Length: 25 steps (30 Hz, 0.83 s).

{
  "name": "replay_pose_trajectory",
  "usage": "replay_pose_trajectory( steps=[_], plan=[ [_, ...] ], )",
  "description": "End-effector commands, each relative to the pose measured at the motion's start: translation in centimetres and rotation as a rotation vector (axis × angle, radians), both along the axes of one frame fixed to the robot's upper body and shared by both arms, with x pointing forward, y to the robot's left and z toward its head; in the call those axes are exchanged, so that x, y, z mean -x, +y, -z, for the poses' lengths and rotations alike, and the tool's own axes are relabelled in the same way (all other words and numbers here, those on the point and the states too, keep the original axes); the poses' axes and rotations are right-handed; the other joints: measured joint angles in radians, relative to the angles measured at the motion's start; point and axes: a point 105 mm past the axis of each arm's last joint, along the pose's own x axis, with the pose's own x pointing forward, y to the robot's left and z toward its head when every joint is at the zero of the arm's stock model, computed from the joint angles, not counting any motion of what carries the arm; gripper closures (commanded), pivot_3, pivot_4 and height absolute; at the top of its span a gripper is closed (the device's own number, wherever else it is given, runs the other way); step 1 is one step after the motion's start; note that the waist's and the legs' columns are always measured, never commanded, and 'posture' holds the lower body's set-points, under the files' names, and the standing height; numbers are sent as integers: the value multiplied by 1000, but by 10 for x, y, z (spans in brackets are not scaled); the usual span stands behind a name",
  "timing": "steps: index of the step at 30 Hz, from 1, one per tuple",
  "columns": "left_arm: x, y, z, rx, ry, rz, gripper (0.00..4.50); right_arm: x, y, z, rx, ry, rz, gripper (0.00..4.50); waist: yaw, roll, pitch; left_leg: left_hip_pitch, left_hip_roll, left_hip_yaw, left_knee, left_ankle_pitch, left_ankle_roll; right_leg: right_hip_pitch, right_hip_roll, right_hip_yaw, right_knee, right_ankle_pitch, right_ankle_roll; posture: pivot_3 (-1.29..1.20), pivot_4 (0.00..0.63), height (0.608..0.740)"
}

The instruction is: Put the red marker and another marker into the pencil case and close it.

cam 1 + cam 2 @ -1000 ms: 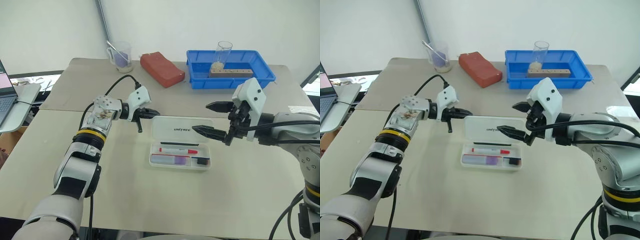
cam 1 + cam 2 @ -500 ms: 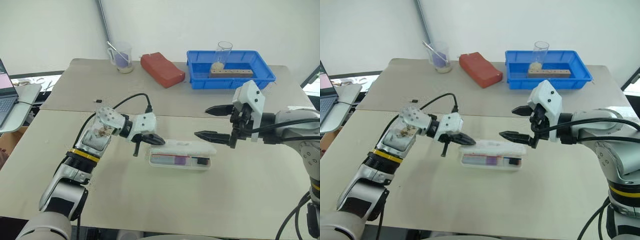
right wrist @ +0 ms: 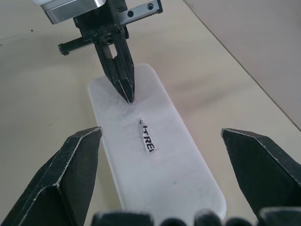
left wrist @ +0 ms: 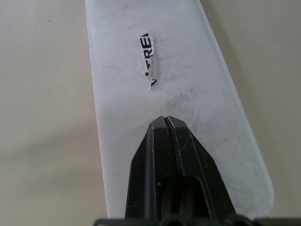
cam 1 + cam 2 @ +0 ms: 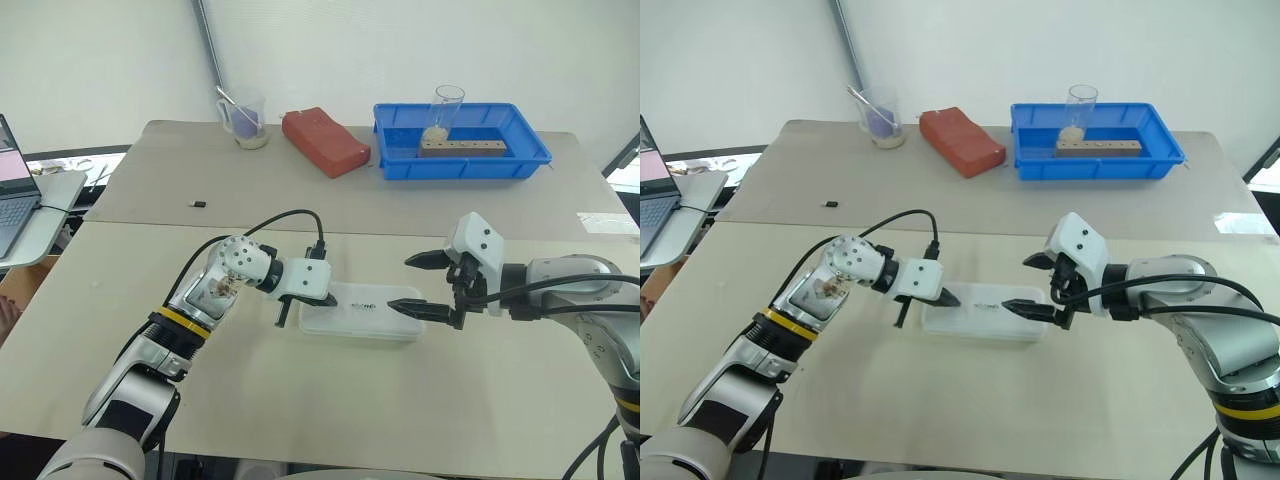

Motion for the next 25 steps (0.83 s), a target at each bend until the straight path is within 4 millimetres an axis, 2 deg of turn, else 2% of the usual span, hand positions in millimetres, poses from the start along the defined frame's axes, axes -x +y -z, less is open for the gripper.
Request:
replay_pose_trajectory(
  steps=[1, 2, 4, 6, 10, 11, 12, 16, 21, 25],
  plan=[
    [-13, 5, -41, 149, -16, -74, 4483, 1, -6, -13, 0, -62, 6, 0, -1, 0, 0, -1, 0, 0, 0, 0, 0, -1, 0, 0, 0, 0, 0, 0, 150, 740],
    [-14, 6, -48, 175, -14, -85, 4234, 1, -8, -13, 1, -63, 11, 0, -2, 1, 0, -1, 0, 0, 0, 0, 0, -1, 0, 0, 0, 0, 0, 0, 150, 740],
    [-21, 17, -74, 282, -3, -172, 3683, -2, -18, -15, 4, -68, 48, 0, -2, 1, 0, -1, 1, 0, 0, 0, 0, -1, 1, 0, 0, 0, 0, 0, 150, 740],
    [-21, 31, -92, 339, 14, -233, 2739, -4, -29, -15, 11, -70, 81, 0, -3, 0, 0, -1, 1, -1, 0, 0, 0, -1, 1, 0, 0, 0, 0, 0, 150, 740],
    [-5, 87, -85, 299, 27, -352, 836, -11, -52, -9, 20, -68, 127, 0, -16, 1, 0, 1, 2, 0, -1, 0, 0, 0, 2, 1, -1, 0, 0, 0, 150, 740],
    [0, 98, -83, 283, 27, -374, 215, -12, -56, -7, 16, -66, 131, 0, -17, 1, 0, 2, 2, 0, -2, 0, 0, 0, 2, 1, -1, 0, 0, 0, 150, 740],
    [4, 110, -80, 265, 25, -401, 35, -12, -60, -5, 20, -63, 132, 0, -18, 1, 0, 3, 2, 0, -2, 0, 0, 0, 2, 1, 0, 0, 0, 0, 150, 740],
    [13, 139, -78, 236, -22, -512, 35, -8, -70, -1, 44, -56, 124, 0, -6, 2, 1, 3, 3, 0, -2, 0, 0, -1, 2, 0, 2, -1, -1, 0, 150, 740],
    [19, 151, -71, 260, -73, -628, 35, -10, -78, 3, 59, -60, 164, 0, 3, 0, 1, 5, 1, 5, -2, 0, 0, -1, -5, -2, -1, -1, -1, 0, 150, 740],
    [15, 154, -66, 273, -53, -659, 35, -10, -70, 8, 35, -53, 168, 0, 3, -1, 1, 5, 0, 8, -2, 0, 0, -2, -8, -2, -1, -1, -1, 0, 150, 740]
  ],
)
